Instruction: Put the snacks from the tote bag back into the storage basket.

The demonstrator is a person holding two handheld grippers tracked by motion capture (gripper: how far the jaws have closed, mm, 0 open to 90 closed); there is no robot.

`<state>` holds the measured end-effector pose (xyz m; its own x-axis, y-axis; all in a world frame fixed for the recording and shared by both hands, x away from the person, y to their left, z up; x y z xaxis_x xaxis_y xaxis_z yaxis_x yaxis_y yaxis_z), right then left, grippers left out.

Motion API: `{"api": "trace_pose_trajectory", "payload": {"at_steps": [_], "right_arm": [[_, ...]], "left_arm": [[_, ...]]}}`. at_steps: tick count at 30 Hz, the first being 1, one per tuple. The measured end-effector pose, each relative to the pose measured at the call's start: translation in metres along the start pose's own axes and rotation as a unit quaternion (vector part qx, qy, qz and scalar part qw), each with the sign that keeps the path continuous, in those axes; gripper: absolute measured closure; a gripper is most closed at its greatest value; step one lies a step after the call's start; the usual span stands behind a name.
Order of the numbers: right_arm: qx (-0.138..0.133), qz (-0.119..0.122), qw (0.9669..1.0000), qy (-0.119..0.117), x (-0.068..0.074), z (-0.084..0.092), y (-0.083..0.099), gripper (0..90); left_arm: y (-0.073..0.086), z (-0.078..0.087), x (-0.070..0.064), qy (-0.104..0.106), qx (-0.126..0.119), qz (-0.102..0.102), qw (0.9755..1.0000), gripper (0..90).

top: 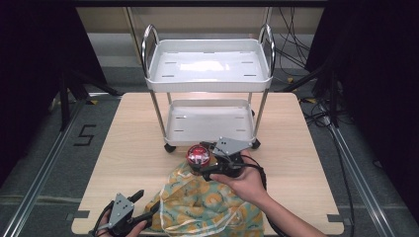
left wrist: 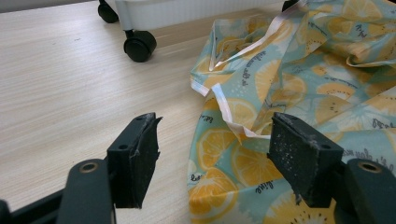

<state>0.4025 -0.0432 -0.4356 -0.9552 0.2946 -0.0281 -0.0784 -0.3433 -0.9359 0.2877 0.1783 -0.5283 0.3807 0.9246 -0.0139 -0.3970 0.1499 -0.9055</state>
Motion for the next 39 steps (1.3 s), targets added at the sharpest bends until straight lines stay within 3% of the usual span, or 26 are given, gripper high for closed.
{"api": "trace_pose_trajectory", "payload": {"at_steps": [3,4,5,10,12,14,15,18,19,20,22,23,25,29,31,32,35,37,39], "right_arm": [[0.004,0.005,1.0000,0.001,-0.002,0.000,-0.001,26.6],[0.005,-0.007,1.0000,-0.002,-0.001,0.000,0.000,26.7],[0.003,0.012,0.9999,-0.001,-0.004,-0.001,-0.001,26.7],[0.007,-0.005,1.0000,-0.002,-0.003,-0.003,0.000,26.7],[0.007,0.000,1.0000,-0.001,-0.005,-0.004,0.000,26.7],[0.004,0.014,0.9999,0.002,-0.007,-0.005,-0.001,26.7],[0.001,0.000,1.0000,0.009,-0.007,-0.006,0.000,26.7],[0.006,-0.005,1.0000,0.002,-0.006,-0.006,0.000,26.7],[0.004,0.008,1.0000,0.005,-0.008,-0.006,-0.001,26.7],[0.005,-0.005,1.0000,0.001,-0.007,-0.007,-0.001,26.7],[0.000,-0.007,1.0000,0.007,-0.008,-0.008,-0.001,26.7],[0.000,-0.008,0.9999,0.008,-0.008,-0.009,-0.001,26.7],[0.004,-0.009,0.9999,0.009,-0.010,-0.009,0.000,26.7],[0.002,-0.006,1.0000,0.006,-0.011,-0.010,0.000,26.7],[0.001,-0.007,0.9999,0.009,-0.012,-0.010,0.000,26.7],[0.004,-0.007,0.9999,0.011,-0.013,-0.010,0.000,26.7],[-0.001,-0.012,0.9999,0.011,-0.014,-0.012,-0.001,26.7],[0.001,-0.014,0.9998,0.012,-0.014,-0.013,-0.001,26.7],[0.000,0.002,0.9999,0.014,-0.017,-0.014,-0.002,26.7]], "left_arm": [[-0.001,0.000,0.002,0.001,-0.002,-0.017,0.9999,32.3],[0.000,0.001,0.002,0.000,0.002,-0.021,0.9998,32.3],[0.000,0.000,0.002,0.001,0.001,-0.019,0.9998,32.3],[0.000,0.000,0.002,0.001,0.001,-0.019,0.9998,32.3],[0.000,0.000,0.001,0.000,0.003,-0.005,1.0000,32.3],[0.000,0.000,0.001,-0.001,0.002,-0.010,0.9999,32.3],[0.000,0.001,0.002,0.001,0.002,-0.020,0.9998,32.3],[-0.001,0.000,0.002,0.001,-0.002,-0.016,0.9999,32.3],[-0.001,0.000,0.002,0.001,-0.002,-0.016,0.9999,32.3],[-0.001,0.000,0.002,0.001,-0.001,-0.016,0.9999,32.3],[0.000,0.000,0.002,0.001,0.001,-0.019,0.9998,32.3],[0.000,0.000,0.001,-0.001,0.002,-0.004,1.0000,32.3],[0.000,0.000,0.000,0.000,-0.001,0.001,1.0000,32.3],[0.000,0.000,0.003,0.000,0.002,-0.018,0.9998,32.3],[0.000,0.000,0.002,0.001,0.001,-0.018,0.9998,32.3],[0.000,0.000,0.000,0.000,0.001,-0.001,1.0000,32.3],[0.000,0.000,0.003,0.000,0.001,-0.017,0.9998,32.3],[-0.001,0.000,0.002,0.001,-0.003,-0.014,0.9999,32.3],[-0.001,0.000,0.002,0.001,-0.003,-0.014,0.9999,32.3]]}}
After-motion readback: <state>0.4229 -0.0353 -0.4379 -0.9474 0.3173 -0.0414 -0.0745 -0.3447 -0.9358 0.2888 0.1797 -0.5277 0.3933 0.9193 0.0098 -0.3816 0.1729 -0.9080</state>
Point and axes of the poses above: each handheld gripper's, and its own axes: z roughly backward along the jaws, y roughly out of its underside, x roughly to its left, the point moved 6 cm from there along -z, roughly forward along the jaws, and after that the axes turned 8 degrees about -y, right-handed, at the moved point
